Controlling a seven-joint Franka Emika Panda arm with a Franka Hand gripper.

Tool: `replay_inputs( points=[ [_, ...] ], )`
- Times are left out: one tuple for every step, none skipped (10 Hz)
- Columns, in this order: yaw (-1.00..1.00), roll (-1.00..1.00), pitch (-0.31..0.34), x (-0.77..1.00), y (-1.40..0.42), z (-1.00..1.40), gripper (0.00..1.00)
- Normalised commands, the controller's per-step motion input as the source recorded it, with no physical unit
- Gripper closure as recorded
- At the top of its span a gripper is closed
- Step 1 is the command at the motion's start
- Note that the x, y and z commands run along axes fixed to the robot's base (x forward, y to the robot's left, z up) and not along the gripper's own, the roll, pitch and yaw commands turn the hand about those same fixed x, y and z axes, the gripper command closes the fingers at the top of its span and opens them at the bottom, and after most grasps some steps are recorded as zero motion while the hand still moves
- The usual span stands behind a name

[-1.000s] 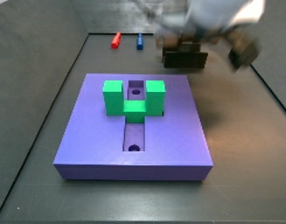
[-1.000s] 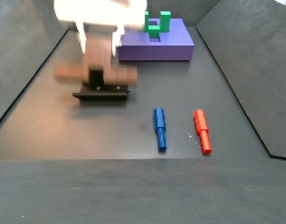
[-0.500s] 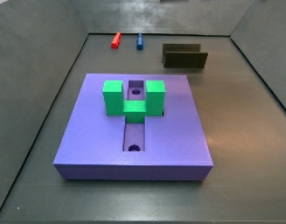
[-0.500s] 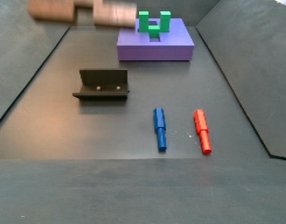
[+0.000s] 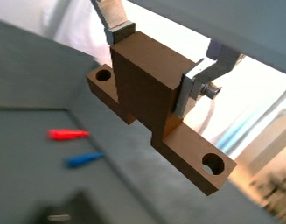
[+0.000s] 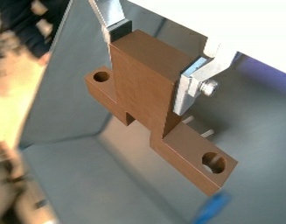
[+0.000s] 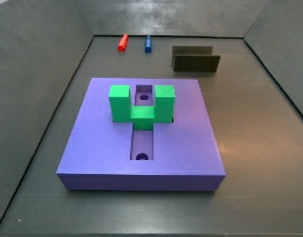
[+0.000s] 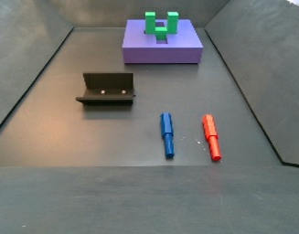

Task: Pick up the brown object. Move up. Place the brown object on the fixture. Regrasp the brown object. Move to above the board. Insert the brown object.
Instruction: Move to above the board.

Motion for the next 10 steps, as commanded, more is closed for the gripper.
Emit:
replay_inputs(
  points=[
    [-0.09,-1.00,0.151,-1.10,-1.40,0.30,1.00],
    [-0.08,-1.00,0.154,-1.12,-1.40,0.28,1.00],
    [-0.06,-1.00,0.158,-1.12,-1.40,0.28,1.00],
    [-0.05,-1.00,0.161,-0.72,-0.88,0.17,1.00],
    [-0.04,-1.00,0.153,-0.42,-0.47,0.09,1.00],
    [-0.03,-1.00,0.150,-0.18,-0.18,0.04,1.00],
    [-0.02,-1.00,0.136,-0.14,-0.11,0.04,1.00],
    [-0.01,-1.00,0.104,-0.11,-0.03,0.01,1.00],
    [0.00,-0.79,0.057,-0.09,0.01,0.01,1.00],
    [0.00,-0.57,0.019,-0.07,0.02,0.01,1.00]
  ],
)
